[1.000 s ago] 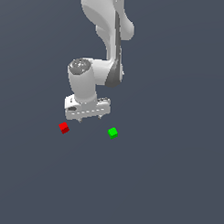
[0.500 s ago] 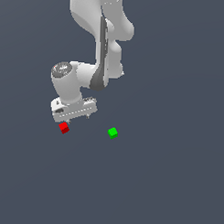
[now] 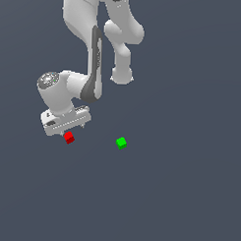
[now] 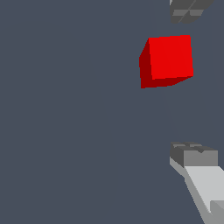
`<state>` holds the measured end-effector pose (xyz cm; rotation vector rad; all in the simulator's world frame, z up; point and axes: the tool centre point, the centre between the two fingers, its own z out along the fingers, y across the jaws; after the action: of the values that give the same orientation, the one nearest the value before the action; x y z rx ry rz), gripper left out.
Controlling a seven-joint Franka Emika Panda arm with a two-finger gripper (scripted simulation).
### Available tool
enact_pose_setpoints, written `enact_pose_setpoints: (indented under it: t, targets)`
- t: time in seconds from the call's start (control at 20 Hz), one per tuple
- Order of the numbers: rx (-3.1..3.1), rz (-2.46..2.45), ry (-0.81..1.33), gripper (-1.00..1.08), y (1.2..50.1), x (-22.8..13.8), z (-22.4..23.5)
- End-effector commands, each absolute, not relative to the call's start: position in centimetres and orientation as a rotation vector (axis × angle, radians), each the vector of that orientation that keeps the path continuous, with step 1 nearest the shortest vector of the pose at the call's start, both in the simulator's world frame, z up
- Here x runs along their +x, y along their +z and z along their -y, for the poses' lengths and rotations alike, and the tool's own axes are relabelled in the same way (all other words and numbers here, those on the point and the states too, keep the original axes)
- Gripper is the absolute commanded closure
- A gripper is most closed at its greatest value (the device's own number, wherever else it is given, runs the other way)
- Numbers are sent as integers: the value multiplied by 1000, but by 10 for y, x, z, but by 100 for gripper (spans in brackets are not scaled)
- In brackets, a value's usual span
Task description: Stack the red cube on top of the green cube.
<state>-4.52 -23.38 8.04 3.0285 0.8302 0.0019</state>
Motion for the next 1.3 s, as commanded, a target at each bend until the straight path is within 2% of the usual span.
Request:
enact_pose_setpoints:
  t: [0.0, 0.35, 0.75, 1.25]
  targets:
    - [3017, -874, 2, -92, 77, -43, 245]
    - [2997, -942, 0, -92, 71, -39, 265]
    - [2995, -948, 0, -92, 67, -39, 267]
    - [2993, -953, 0, -92, 26, -39, 267]
